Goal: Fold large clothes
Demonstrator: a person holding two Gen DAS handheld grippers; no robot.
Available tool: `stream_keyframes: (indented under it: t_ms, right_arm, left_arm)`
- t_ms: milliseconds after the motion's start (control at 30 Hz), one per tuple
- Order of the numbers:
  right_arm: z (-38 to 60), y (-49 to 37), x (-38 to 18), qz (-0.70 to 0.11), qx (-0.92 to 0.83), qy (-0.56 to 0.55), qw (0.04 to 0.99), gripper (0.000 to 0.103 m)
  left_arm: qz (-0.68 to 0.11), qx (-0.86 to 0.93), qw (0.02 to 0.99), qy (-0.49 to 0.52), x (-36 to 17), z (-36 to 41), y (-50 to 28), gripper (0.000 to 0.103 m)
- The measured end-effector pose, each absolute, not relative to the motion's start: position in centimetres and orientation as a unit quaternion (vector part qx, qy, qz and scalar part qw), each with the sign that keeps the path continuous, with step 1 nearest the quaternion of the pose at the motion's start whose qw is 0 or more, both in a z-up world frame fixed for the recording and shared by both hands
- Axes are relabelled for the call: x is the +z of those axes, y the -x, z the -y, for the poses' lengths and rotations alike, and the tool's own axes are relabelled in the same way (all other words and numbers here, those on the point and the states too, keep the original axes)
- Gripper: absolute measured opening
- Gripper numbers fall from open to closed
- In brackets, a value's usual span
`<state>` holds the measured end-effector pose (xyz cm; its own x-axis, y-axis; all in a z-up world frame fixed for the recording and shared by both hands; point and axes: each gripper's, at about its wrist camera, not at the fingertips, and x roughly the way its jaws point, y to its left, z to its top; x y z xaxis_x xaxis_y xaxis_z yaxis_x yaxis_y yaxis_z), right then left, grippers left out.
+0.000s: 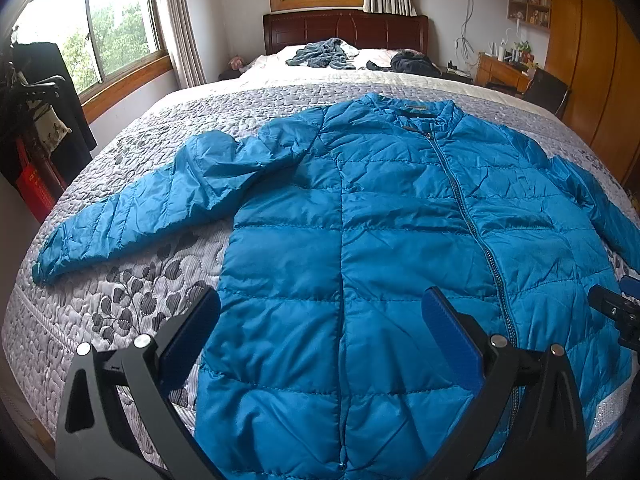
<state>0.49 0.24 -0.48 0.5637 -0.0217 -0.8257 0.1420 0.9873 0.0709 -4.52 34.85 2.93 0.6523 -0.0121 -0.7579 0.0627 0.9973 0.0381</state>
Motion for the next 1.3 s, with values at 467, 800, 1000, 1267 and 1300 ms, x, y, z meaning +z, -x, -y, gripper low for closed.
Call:
stream_keyframes:
  t_ms: [467, 800, 1000, 1267, 1300]
  right_arm:
    - [-0.1, -0.4, -0.5, -0.46, -0.044, -0.068, 0.884, 0.099]
    - [8.7, 1.3, -0.1, -0.448, -0.102, -0.144, 0.876, 0.099]
    - [22.1, 4.8, 0.6, -0.428, -0.218, -0.225, 0.848, 0.099]
    - [38.8, 8.8, -2.5, -0.433, -0.265, -0.346, 0.789, 0.099]
    - [39.8, 8.9, -3.0, -0.432, -0.26, -0.358, 0.786, 0.098]
  left_arm:
    - [-0.423, -0.023, 0.905, -0.032, 2.7, -34.5, 4.3, 0.1]
    - [-0.45, -0.114, 0.885, -0.042, 3.0, -29.9, 2.0, 0.1]
    - [-0.46, -0.185, 0.865, -0.07, 3.6, -24.1, 1.4, 0.1]
    - [-0.422, -0.21, 0.88, -0.06, 4.7, -18.9, 1.2, 0.1]
    - [-0.418, -0.207, 0.883, -0.057, 4.8, -18.6, 1.1, 0.1]
